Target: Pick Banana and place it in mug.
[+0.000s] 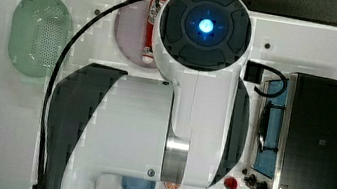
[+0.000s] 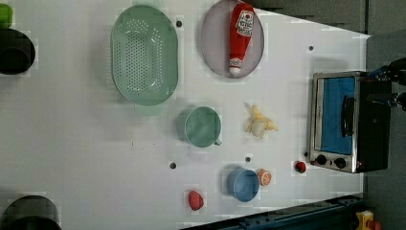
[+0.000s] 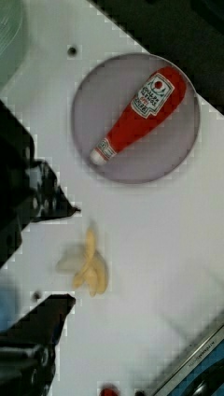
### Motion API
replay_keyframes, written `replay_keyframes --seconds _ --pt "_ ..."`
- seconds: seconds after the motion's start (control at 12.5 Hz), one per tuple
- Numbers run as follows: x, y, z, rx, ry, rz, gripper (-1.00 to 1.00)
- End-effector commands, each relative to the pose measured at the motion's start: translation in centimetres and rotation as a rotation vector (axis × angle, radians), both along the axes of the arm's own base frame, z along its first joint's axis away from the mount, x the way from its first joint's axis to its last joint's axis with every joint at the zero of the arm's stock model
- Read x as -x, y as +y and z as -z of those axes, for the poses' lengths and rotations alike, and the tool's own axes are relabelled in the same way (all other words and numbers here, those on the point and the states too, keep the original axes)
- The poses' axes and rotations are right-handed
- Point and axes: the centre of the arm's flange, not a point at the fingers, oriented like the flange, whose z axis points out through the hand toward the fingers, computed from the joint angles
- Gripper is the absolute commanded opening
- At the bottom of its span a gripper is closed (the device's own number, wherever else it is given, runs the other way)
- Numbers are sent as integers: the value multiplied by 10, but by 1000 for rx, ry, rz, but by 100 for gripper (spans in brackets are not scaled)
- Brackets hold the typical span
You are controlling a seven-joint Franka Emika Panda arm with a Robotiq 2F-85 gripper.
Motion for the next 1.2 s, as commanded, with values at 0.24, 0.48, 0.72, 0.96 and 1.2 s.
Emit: replay_keyframes --seconds 0.24,0.48,0.72,0.96,1.2 --pt "82 -28 -77 -51 29 35 91" --pt "71 -28 -22 -52 94 36 100" --pt "57 -28 49 -50 118 38 100" --pt "53 -28 118 -46 89 40 100" --pt "56 -27 182 -41 74 41 100"
